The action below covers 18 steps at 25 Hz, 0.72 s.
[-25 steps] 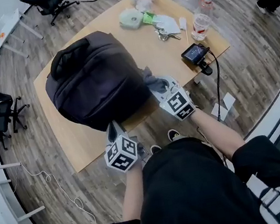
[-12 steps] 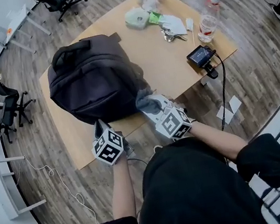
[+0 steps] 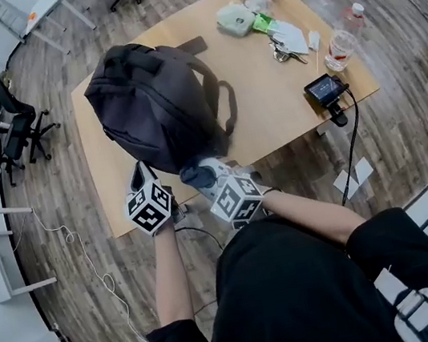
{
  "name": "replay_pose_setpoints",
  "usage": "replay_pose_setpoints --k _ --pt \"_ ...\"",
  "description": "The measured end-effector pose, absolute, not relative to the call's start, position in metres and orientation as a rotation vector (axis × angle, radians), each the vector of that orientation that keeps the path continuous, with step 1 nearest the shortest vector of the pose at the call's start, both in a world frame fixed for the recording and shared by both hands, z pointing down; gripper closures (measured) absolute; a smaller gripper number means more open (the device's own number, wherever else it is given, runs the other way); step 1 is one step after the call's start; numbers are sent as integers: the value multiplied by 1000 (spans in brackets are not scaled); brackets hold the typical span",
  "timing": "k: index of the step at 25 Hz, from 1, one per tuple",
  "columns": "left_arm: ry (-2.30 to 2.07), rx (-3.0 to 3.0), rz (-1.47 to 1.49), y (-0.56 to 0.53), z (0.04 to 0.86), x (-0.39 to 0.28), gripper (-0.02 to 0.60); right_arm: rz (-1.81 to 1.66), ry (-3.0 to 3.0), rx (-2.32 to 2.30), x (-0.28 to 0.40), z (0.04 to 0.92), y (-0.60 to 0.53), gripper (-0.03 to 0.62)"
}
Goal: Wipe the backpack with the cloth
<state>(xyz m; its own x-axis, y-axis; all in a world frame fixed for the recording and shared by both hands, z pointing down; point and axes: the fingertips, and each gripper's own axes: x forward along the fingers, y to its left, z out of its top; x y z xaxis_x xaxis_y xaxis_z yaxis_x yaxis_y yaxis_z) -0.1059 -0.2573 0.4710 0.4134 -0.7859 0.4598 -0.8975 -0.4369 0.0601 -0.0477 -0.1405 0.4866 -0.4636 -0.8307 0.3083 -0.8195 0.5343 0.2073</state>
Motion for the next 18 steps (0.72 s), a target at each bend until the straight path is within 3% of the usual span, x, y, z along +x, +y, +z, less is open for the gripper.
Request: replay_pose_setpoints --k 9,18 --pt "-1551 2263 520 -210 487 -169 568 -240 -2306 1229 -110 494 -186 528" --pt "-1498 2225 488 -178 504 -161 568 -908 -1900 1141 -95 437 -171 528"
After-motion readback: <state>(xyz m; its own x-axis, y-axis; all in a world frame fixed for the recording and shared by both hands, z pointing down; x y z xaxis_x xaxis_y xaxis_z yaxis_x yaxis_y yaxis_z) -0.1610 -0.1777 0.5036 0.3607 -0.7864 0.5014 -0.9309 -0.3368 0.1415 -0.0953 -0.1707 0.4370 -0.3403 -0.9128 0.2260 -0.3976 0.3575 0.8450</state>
